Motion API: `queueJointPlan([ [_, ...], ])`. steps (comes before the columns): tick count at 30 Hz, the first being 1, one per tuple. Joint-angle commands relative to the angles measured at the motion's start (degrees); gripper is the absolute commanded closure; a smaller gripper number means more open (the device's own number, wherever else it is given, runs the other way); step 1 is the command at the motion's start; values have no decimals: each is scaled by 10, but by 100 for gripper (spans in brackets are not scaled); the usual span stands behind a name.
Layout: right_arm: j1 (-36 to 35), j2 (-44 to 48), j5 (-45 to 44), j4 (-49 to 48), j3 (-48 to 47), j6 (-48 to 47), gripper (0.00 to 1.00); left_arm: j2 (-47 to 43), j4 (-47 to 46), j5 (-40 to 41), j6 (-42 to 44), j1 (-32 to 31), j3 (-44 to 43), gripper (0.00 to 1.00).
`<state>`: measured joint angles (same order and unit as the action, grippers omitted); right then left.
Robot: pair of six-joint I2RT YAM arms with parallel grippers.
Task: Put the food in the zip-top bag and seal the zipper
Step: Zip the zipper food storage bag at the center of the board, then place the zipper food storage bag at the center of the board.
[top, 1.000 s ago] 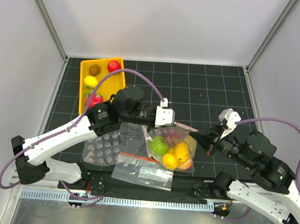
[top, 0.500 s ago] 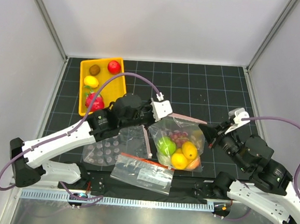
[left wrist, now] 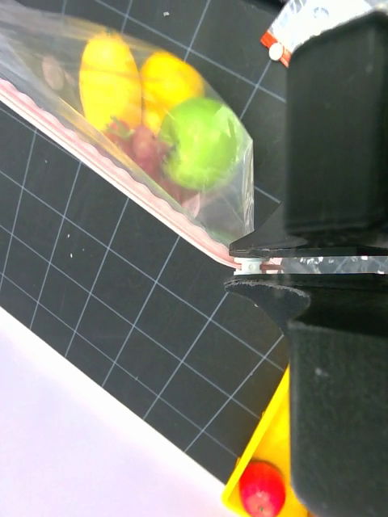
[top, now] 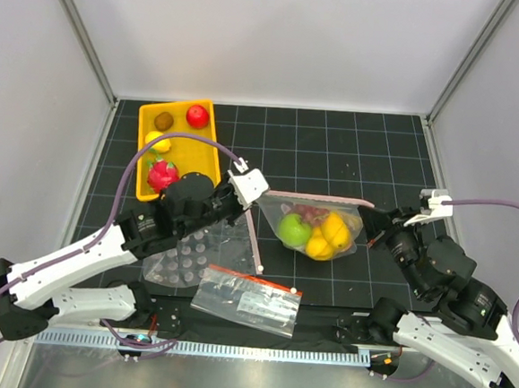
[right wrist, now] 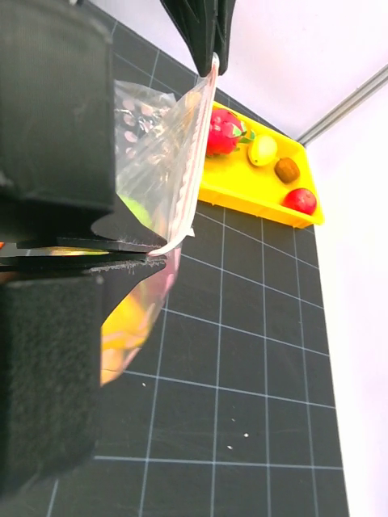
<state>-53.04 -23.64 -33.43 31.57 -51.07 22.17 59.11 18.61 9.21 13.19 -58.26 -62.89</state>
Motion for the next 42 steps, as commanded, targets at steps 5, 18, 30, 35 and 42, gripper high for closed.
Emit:
queueJointPlan([
  [5,6,35,-89,-8,-20,35,99,-60,36,135,-48,14,26,100],
  [18,7,-103,117,-102,-66,-10,99,-73,69,229,-100,14,-14,100],
  [30,6,-219,111,-179,-109,-52,95,-89,26,317,-74,15,-30,83],
  [35,7,-290,87,-224,-119,-71,99,-44,54,363,-83,31,-62,100],
  [42,32,-409,108,-248,-166,-71,79,-46,111,369,-105,39,-89,67],
])
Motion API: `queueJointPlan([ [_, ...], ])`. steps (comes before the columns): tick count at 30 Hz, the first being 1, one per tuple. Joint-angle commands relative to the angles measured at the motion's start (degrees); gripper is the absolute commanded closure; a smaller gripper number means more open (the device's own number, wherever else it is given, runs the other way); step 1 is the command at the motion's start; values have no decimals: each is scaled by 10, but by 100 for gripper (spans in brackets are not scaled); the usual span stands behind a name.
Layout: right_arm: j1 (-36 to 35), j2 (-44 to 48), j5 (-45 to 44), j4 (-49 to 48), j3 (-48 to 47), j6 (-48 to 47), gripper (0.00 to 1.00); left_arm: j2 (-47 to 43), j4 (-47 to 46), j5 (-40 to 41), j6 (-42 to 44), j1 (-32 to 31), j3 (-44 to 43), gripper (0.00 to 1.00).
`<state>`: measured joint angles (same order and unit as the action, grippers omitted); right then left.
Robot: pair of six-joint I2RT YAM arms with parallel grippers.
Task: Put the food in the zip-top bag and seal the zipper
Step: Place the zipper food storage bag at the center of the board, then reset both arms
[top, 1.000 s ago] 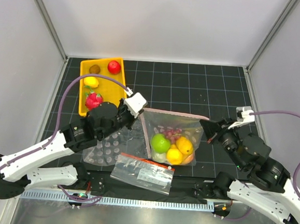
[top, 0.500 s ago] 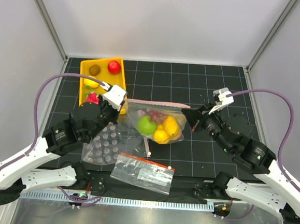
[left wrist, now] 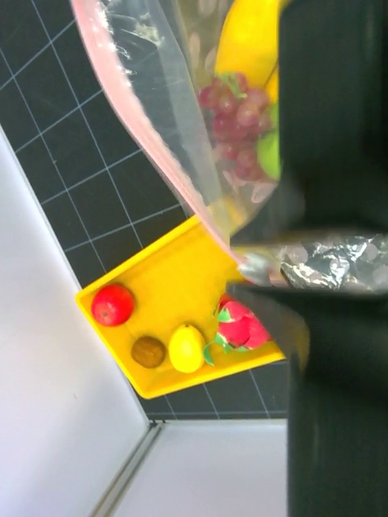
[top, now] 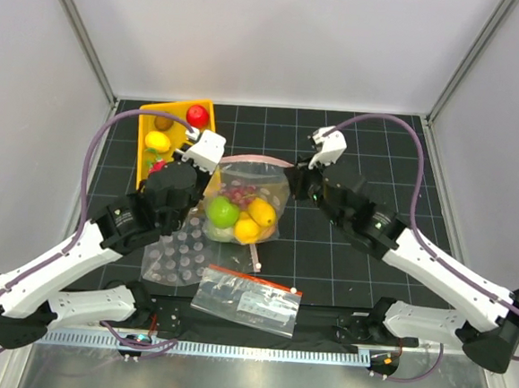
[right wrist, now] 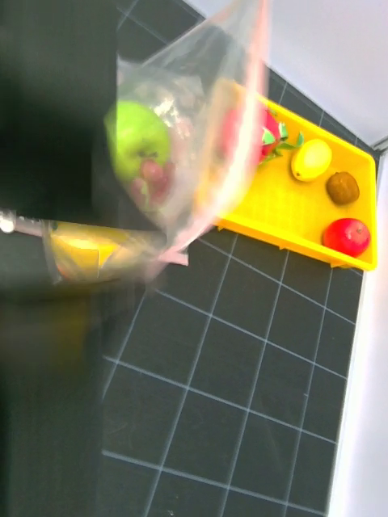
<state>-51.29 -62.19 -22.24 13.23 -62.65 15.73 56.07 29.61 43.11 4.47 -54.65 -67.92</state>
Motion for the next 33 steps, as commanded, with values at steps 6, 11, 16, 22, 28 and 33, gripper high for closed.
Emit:
queueJointPlan([
  [6,31,-64,18,-84,-61,2,1,-28,16,52,-41,15,-14,0],
  [11,32,-41,-43,-83,-46,25,0,-77,31,78,-117,16,-14,0],
  [16,32,23,-117,-87,3,48,1,-162,-20,59,-128,16,37,0],
  [22,32,138,-148,-110,89,59,1,-280,-98,-22,-105,16,132,0],
  [28,32,191,-185,-117,135,55,0,-309,-120,-36,-85,16,165,0],
  [33,32,197,-200,-116,141,42,1,-296,-122,-25,-62,17,173,0],
])
